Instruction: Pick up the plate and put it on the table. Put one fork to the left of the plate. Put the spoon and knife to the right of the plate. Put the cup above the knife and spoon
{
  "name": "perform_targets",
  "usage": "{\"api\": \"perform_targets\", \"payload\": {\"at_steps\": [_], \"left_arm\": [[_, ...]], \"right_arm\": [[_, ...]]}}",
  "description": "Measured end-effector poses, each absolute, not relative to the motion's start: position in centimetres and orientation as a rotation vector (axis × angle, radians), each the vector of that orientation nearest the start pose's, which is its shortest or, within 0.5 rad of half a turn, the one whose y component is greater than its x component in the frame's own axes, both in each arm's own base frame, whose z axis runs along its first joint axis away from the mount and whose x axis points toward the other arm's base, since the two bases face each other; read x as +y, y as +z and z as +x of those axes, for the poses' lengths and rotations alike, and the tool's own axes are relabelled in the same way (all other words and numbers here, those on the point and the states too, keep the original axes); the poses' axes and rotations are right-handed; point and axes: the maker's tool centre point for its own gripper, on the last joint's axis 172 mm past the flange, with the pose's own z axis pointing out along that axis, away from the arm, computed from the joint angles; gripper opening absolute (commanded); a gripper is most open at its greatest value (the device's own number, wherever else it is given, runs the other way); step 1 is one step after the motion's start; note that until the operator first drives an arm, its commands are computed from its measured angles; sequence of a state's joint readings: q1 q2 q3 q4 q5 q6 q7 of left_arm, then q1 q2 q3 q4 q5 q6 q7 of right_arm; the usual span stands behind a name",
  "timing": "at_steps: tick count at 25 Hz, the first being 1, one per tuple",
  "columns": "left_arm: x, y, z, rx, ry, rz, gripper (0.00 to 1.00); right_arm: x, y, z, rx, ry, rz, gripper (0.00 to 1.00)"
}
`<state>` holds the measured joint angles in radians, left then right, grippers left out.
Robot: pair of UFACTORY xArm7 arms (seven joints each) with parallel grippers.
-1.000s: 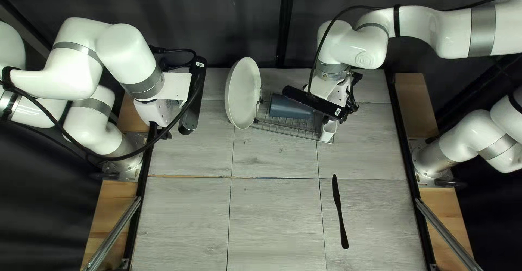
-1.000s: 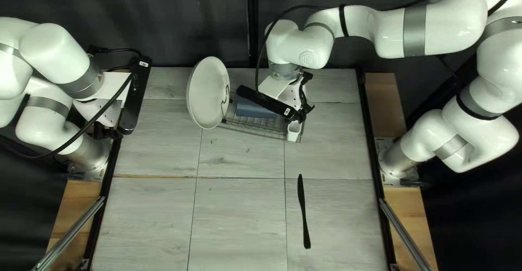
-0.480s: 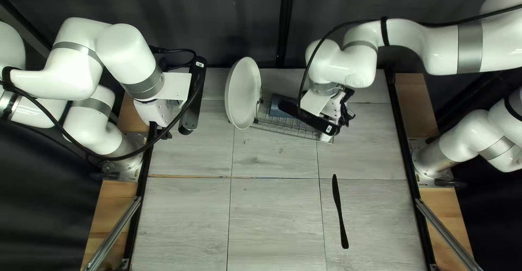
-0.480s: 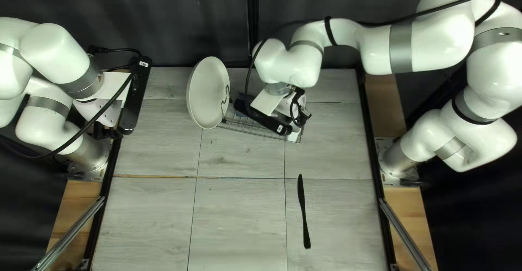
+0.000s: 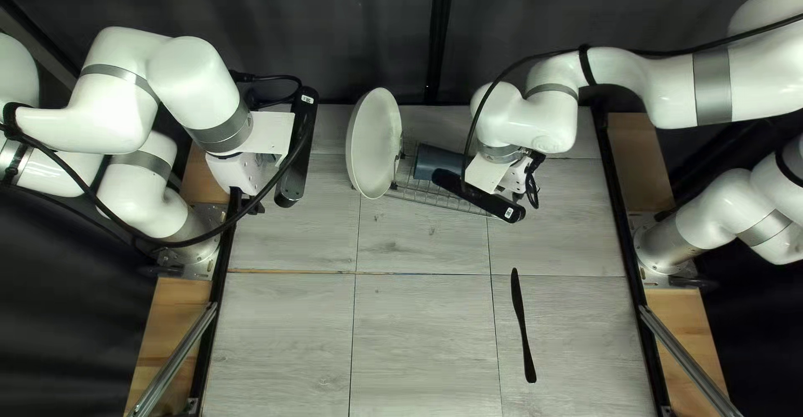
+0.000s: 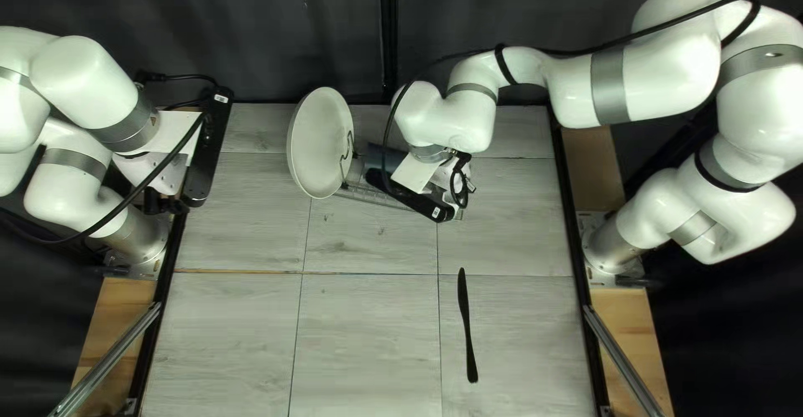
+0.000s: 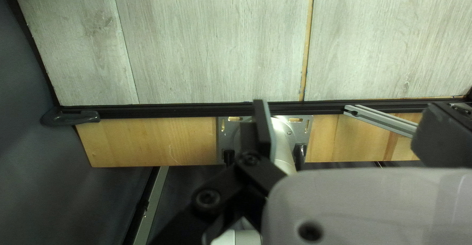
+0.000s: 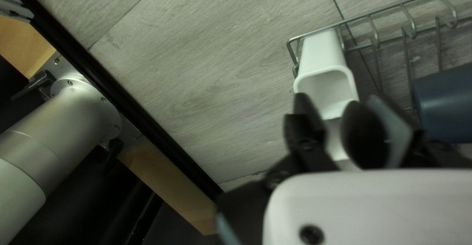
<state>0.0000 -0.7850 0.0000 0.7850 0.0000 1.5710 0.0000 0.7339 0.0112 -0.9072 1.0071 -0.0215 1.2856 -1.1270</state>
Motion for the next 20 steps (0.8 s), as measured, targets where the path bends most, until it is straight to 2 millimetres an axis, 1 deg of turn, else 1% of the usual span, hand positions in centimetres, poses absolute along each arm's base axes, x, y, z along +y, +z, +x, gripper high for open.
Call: {"api": "perform_targets", "payload": {"at_steps": [3,5,8,11,13,15,18,20], "left_arm": [[0.0,32.0,24.8,0.000,0.002,-3.142,1.00],[0.0,32.0,24.8,0.000,0.002,-3.142,1.00],[0.0,32.0,24.8,0.000,0.002,-3.142,1.00],[0.0,32.0,24.8,0.000,0.002,-3.142,1.00],[0.0,32.0,24.8,0.000,0.002,-3.142,1.00],[0.0,32.0,24.8,0.000,0.002,-3.142,1.00],[0.0,32.0,24.8,0.000,0.002,-3.142,1.00],[0.0,32.0,24.8,0.000,0.002,-3.142,1.00]], "right_arm": [[-7.3,17.1,37.1,-1.377,0.370,-2.649,0.00],[-7.3,18.3,36.7,-1.376,0.379,-2.665,0.00],[-6.9,20.9,36.0,-1.375,0.402,-2.696,0.00],[-5.9,23.9,35.3,-1.393,0.406,-2.726,0.00],[-4.5,26.3,35.0,-1.447,0.380,-2.739,0.00],[-2.7,28.1,34.9,-1.527,0.336,-2.730,0.00],[0.3,30.0,35.4,-1.668,0.267,-2.693,0.00],[2.3,30.7,36.1,-1.778,0.213,-2.644,0.00]]}}
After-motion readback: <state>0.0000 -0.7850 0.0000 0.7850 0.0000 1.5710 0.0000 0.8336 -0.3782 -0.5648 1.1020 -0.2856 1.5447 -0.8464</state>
